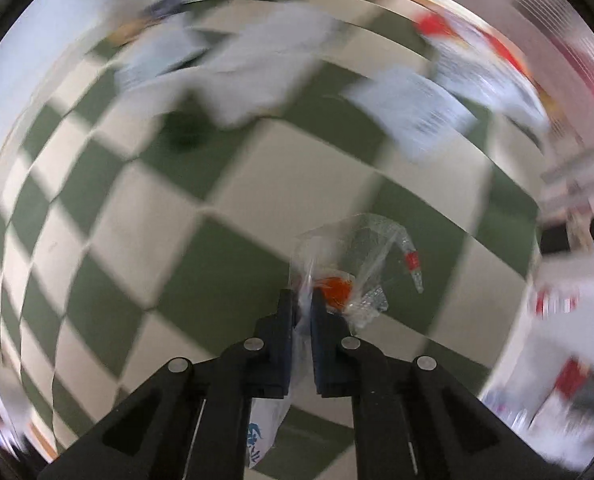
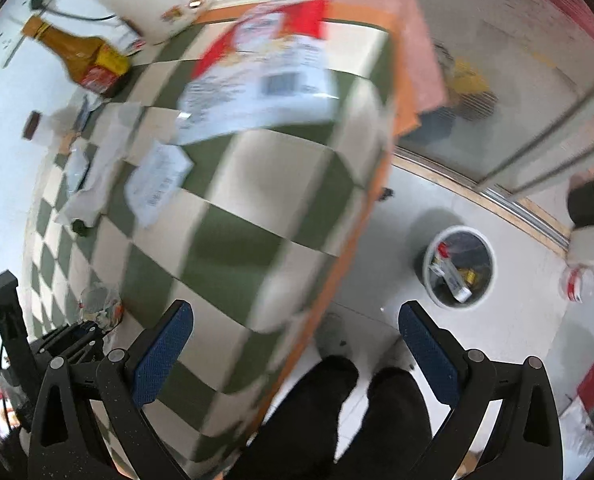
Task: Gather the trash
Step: 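Hold the plastic bag in the left tool while the right tool grasps a white paper slip, then carry the plastic bag and paper slip to the trash bin and lower them in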
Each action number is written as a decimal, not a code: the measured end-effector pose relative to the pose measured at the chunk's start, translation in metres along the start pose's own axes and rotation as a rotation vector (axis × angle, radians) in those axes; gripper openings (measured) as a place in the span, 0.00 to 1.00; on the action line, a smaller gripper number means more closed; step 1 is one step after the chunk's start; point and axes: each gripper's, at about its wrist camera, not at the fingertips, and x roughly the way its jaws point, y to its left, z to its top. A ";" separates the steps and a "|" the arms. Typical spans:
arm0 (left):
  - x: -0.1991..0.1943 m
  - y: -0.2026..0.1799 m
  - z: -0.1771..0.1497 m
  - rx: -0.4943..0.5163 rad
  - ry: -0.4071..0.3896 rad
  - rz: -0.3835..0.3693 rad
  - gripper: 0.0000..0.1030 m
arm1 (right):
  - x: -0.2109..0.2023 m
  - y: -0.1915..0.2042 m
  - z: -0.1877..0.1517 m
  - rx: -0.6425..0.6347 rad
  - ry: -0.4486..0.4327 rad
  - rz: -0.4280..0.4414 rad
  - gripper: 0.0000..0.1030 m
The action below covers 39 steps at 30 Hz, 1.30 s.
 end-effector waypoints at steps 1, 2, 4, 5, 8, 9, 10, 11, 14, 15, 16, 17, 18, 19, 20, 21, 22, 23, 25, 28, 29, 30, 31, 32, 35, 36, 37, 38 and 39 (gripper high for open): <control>-0.003 0.009 0.001 -0.041 -0.011 0.013 0.05 | 0.005 0.015 0.009 -0.028 -0.008 0.010 1.00; -0.005 0.025 0.003 -0.101 -0.023 0.040 0.05 | 0.011 0.028 0.017 -0.052 -0.013 0.017 1.00; -0.004 0.041 0.005 -0.167 -0.024 0.065 0.05 | 0.027 0.052 0.035 -0.091 -0.014 0.029 1.00; -0.001 0.052 0.006 -0.211 -0.016 0.071 0.05 | 0.036 0.064 0.045 -0.110 -0.018 0.021 1.00; 0.008 0.070 0.010 -0.267 -0.006 0.076 0.05 | 0.062 0.097 0.066 -0.167 -0.035 -0.041 0.98; 0.008 0.069 0.012 -0.271 -0.005 0.082 0.05 | 0.071 0.105 0.071 -0.188 -0.035 -0.068 0.96; 0.011 0.072 0.014 -0.277 -0.004 0.085 0.05 | 0.078 0.112 0.075 -0.202 -0.032 -0.091 0.89; 0.013 0.075 0.013 -0.287 -0.004 0.084 0.05 | 0.084 0.116 0.077 -0.212 -0.027 -0.108 0.82; 0.014 0.078 0.014 -0.295 -0.010 0.090 0.05 | 0.086 0.139 0.073 -0.310 -0.098 -0.206 0.61; 0.014 0.079 0.015 -0.294 -0.012 0.093 0.05 | 0.084 0.145 0.069 -0.348 -0.137 -0.217 0.55; 0.013 0.075 0.010 -0.292 -0.014 0.097 0.05 | 0.082 0.147 0.067 -0.362 -0.154 -0.213 0.38; 0.009 0.073 0.004 -0.289 -0.016 0.100 0.05 | 0.081 0.150 0.065 -0.380 -0.165 -0.207 0.20; 0.008 0.072 0.008 -0.285 -0.017 0.101 0.05 | 0.079 0.153 0.063 -0.392 -0.167 -0.209 0.12; 0.005 0.071 0.008 -0.280 -0.019 0.103 0.05 | 0.079 0.155 0.062 -0.396 -0.167 -0.206 0.04; 0.004 0.063 0.009 -0.278 -0.021 0.102 0.05 | 0.077 0.155 0.061 -0.393 -0.168 -0.199 0.03; 0.002 0.061 0.008 -0.274 -0.023 0.101 0.05 | 0.076 0.155 0.060 -0.385 -0.168 -0.182 0.03; -0.001 0.057 0.008 -0.268 -0.028 0.106 0.05 | 0.073 0.154 0.059 -0.376 -0.167 -0.166 0.03; -0.005 0.055 0.009 -0.259 -0.037 0.112 0.05 | 0.068 0.152 0.057 -0.365 -0.171 -0.151 0.02; -0.014 0.051 0.009 -0.247 -0.054 0.117 0.05 | 0.055 0.143 0.052 -0.340 -0.181 -0.112 0.02; -0.033 0.039 0.007 -0.221 -0.089 0.109 0.05 | 0.030 0.130 0.036 -0.314 -0.219 -0.060 0.02; -0.045 0.031 0.008 -0.206 -0.107 0.104 0.05 | 0.024 0.131 0.033 -0.307 -0.231 -0.044 0.02; -0.053 0.024 0.008 -0.195 -0.122 0.098 0.05 | 0.016 0.128 0.030 -0.298 -0.244 -0.029 0.02; -0.059 0.021 0.010 -0.189 -0.131 0.092 0.05 | 0.006 0.123 0.027 -0.290 -0.255 -0.016 0.02; -0.068 0.015 0.011 -0.176 -0.146 0.083 0.05 | -0.002 0.119 0.026 -0.280 -0.266 -0.005 0.02; -0.089 -0.003 0.019 -0.139 -0.185 0.050 0.05 | -0.028 0.101 0.022 -0.250 -0.302 0.014 0.02; -0.097 -0.012 0.021 -0.121 -0.200 0.036 0.05 | -0.040 0.089 0.019 -0.229 -0.316 0.020 0.02; -0.103 -0.017 0.023 -0.110 -0.207 0.029 0.05 | -0.044 0.083 0.020 -0.217 -0.323 0.022 0.02; -0.111 -0.031 0.026 -0.085 -0.222 0.013 0.05 | -0.050 0.073 0.020 -0.200 -0.333 0.022 0.02; -0.115 -0.042 0.030 -0.063 -0.232 0.003 0.05 | -0.060 0.057 0.017 -0.175 -0.345 0.023 0.02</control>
